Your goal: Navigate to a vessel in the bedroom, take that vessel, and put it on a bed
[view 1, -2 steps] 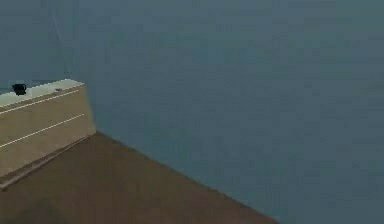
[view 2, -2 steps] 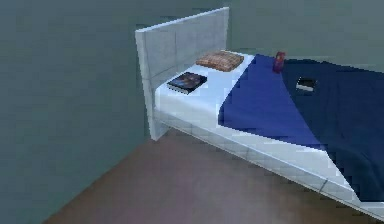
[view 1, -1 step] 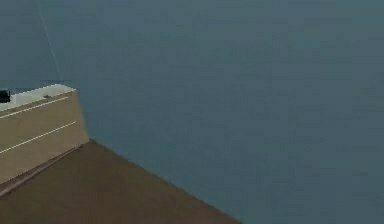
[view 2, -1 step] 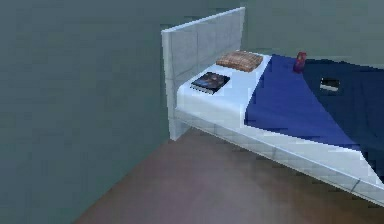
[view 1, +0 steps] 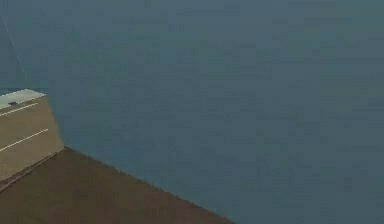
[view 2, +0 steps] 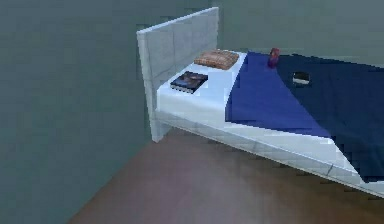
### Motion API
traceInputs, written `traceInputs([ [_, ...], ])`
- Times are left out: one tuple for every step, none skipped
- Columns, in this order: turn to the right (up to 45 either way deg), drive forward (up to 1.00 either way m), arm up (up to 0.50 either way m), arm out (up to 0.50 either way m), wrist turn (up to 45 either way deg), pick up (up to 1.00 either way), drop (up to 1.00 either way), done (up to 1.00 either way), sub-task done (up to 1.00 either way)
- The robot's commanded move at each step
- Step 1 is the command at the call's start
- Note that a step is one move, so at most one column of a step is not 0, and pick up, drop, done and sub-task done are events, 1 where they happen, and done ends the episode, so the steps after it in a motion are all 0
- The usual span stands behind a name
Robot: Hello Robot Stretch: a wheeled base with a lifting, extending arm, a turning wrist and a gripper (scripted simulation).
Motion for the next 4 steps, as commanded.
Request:
traceInputs([
  [0.0,0.3,0.0,0.0,0.0,0.0,0.0,0.0,0.0],
  [-45.0,0.0,0.0,0.0,0.0,0.0,0.0,0.0,0.0],
  [-18.0,0.0,0.0,0.0,0.0,0.0,0.0,0.0,0.0],
  [0.0,1.0,0.0,0.0,0.0,0.0,0.0,0.0,0.0],
])
